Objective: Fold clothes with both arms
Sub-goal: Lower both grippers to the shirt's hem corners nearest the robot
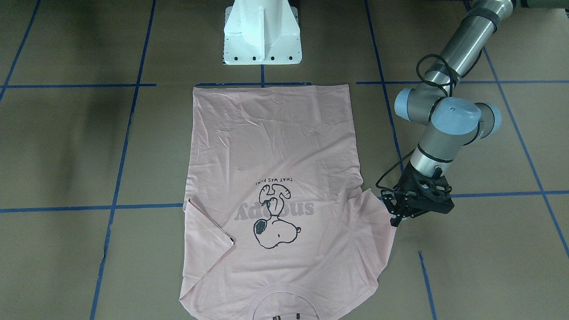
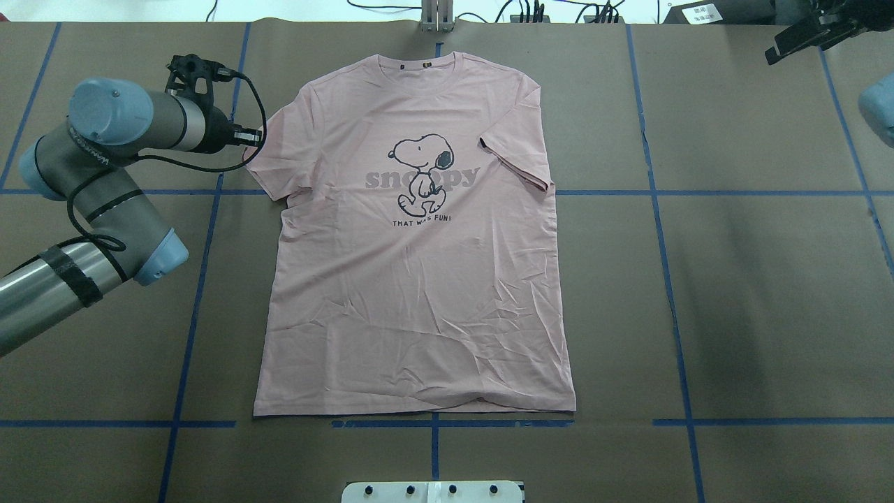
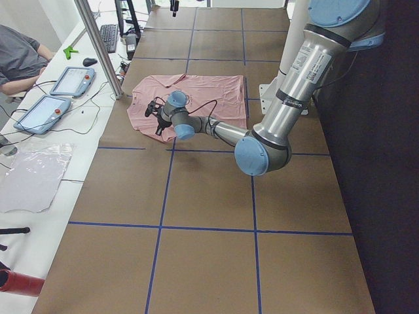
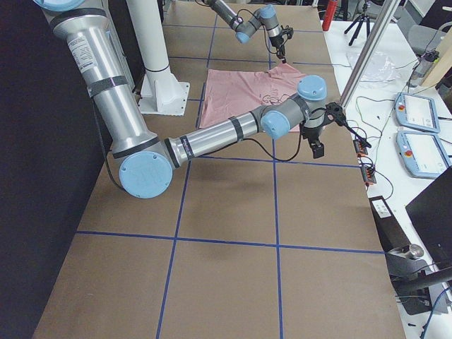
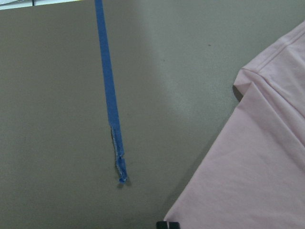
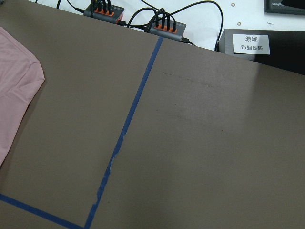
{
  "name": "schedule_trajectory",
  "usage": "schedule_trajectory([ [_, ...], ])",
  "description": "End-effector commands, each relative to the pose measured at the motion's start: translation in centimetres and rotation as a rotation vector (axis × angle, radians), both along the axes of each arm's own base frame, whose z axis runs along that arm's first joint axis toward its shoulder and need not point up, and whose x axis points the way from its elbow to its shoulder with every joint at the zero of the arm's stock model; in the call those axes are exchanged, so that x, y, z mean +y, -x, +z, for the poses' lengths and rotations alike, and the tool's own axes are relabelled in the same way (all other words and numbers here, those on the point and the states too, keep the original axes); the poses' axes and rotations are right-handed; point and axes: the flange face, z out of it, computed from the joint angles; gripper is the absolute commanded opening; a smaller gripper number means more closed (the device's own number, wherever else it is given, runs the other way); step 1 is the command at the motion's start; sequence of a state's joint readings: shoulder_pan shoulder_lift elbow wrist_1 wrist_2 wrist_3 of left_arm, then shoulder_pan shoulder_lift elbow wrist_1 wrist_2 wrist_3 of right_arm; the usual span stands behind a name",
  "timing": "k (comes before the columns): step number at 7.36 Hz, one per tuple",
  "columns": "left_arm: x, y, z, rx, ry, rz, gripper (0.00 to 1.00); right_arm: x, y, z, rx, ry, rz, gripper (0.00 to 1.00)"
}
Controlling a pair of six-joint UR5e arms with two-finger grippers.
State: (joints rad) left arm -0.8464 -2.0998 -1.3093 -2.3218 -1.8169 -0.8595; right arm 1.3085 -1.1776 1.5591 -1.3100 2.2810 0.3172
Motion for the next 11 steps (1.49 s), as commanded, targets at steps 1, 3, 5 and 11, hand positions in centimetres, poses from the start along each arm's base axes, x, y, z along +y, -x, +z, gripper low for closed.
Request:
schedule_trajectory([
  [1,-1.3,-2.3,-7.7,-0.034,0.116,-0.026,0.0,0.0,0.1,0.0,-0.003,0.009,0.006,1.0],
  [3,-3.4,-7.5,-12.6,-0.038,0.201,-0.057,0.0,0.0,0.1,0.0,-0.004,0.012,0.007,1.0],
  [5,-4.7,-10.9,-13.4,-0.076,0.217,-0.1,0.0,-0.1,0.1,0.1,-0.003,0.013,0.007,1.0],
  [11,1.7,-5.3,-13.8,-0.009,0.022,0.055,1.0,3.9,8.1,-6.5,-0.082,0.123,0.145,1.0],
])
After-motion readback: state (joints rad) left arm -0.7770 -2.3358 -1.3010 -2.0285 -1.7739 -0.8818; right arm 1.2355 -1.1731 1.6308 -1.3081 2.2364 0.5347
